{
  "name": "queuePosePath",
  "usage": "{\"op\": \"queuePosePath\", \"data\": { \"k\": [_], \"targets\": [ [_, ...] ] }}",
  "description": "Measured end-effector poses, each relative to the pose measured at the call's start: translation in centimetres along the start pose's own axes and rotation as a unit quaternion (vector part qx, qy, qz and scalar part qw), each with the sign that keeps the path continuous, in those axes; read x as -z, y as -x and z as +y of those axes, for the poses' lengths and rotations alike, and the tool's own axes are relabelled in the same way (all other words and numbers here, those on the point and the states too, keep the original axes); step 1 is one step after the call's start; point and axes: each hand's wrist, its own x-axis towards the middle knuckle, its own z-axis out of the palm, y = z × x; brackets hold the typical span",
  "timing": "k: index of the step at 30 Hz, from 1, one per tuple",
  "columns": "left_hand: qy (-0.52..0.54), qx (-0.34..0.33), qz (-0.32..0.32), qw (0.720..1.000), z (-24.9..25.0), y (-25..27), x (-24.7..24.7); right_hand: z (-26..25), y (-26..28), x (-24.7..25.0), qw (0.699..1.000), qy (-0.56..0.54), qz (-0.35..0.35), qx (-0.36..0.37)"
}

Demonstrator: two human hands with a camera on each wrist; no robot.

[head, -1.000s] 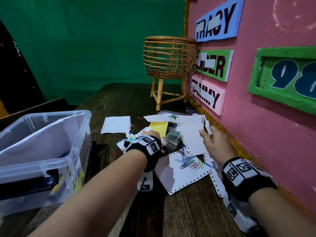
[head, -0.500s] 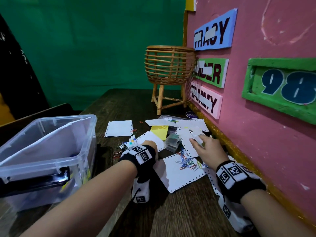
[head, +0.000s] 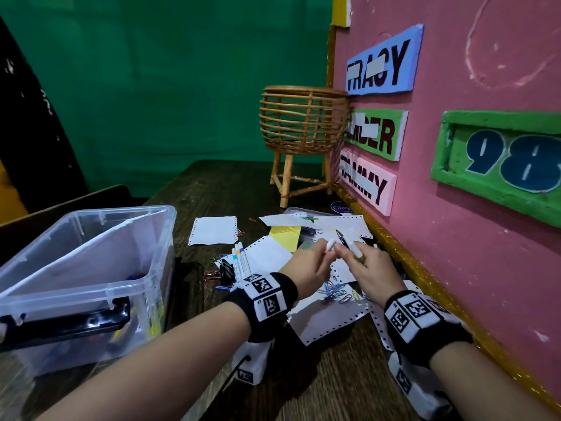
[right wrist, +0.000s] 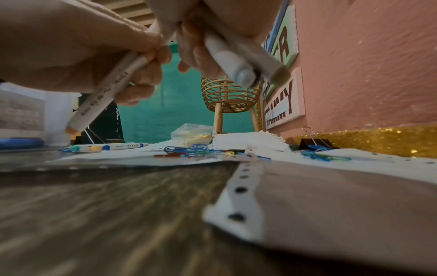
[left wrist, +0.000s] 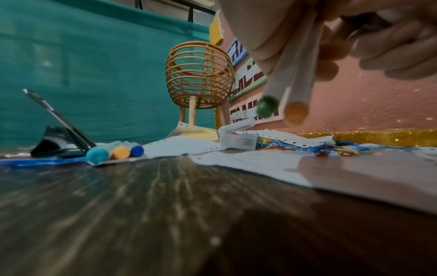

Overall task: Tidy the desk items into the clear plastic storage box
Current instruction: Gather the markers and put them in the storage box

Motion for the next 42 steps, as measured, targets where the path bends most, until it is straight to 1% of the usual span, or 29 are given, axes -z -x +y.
{"op": "queuePosePath", "data": {
  "k": [4,6,8,11,13,18,21,24,27,30,34,37,39,42],
  "targets": [
    [0.008,-0.051,0.083,0.995,-0.3,-0.3,0.4,0.0,0.1,-0.2,1.000,-0.024,-0.005,0.007],
    [0.019,-0.071,0.108,0.991,-0.3,-0.3,0.6,-0.1,0.2,-0.1,0.999,-0.051,-0.006,0.011],
    [0.023,-0.077,0.104,0.991,-0.3,-0.3,0.6,-0.6,0.4,0.0,0.998,-0.063,-0.016,0.012],
    [0.032,-0.059,0.069,0.995,0.2,0.0,0.5,-1.0,0.5,0.2,0.997,-0.068,-0.035,0.001],
    [0.041,-0.054,0.061,0.996,0.7,0.2,0.5,-0.9,0.5,0.1,0.996,-0.081,-0.044,-0.008],
    [0.115,-0.059,0.087,0.988,1.0,0.6,0.7,-0.8,0.4,0.0,0.992,-0.115,-0.038,-0.033],
    [0.113,-0.077,0.093,0.986,1.2,0.7,0.5,-1.0,0.3,0.0,0.992,-0.122,-0.024,-0.036],
    [0.098,-0.082,0.112,0.985,1.4,0.5,0.3,-1.0,0.2,0.0,0.998,-0.058,0.002,0.004],
    [0.149,-0.073,0.121,0.979,1.5,0.2,0.1,-0.9,0.3,-0.4,0.995,0.023,0.010,0.100],
    [0.162,-0.060,0.111,0.979,1.4,0.1,0.0,-1.0,0.2,-0.6,0.990,0.052,0.010,0.128],
    [0.105,-0.042,0.080,0.990,0.8,-0.1,-0.4,-0.8,0.0,-0.7,0.989,0.050,0.012,0.139],
    [0.084,0.000,0.063,0.994,0.7,-0.2,-0.6,-0.4,-0.1,-1.0,0.991,0.042,-0.008,0.124],
    [0.105,0.017,0.049,0.993,0.8,-0.1,-0.4,-0.2,-0.2,-1.0,0.993,0.035,-0.015,0.112],
    [0.115,0.021,0.005,0.993,1.3,0.1,-0.3,-0.2,-0.3,-0.9,0.995,0.022,0.003,0.095]
  ]
}}
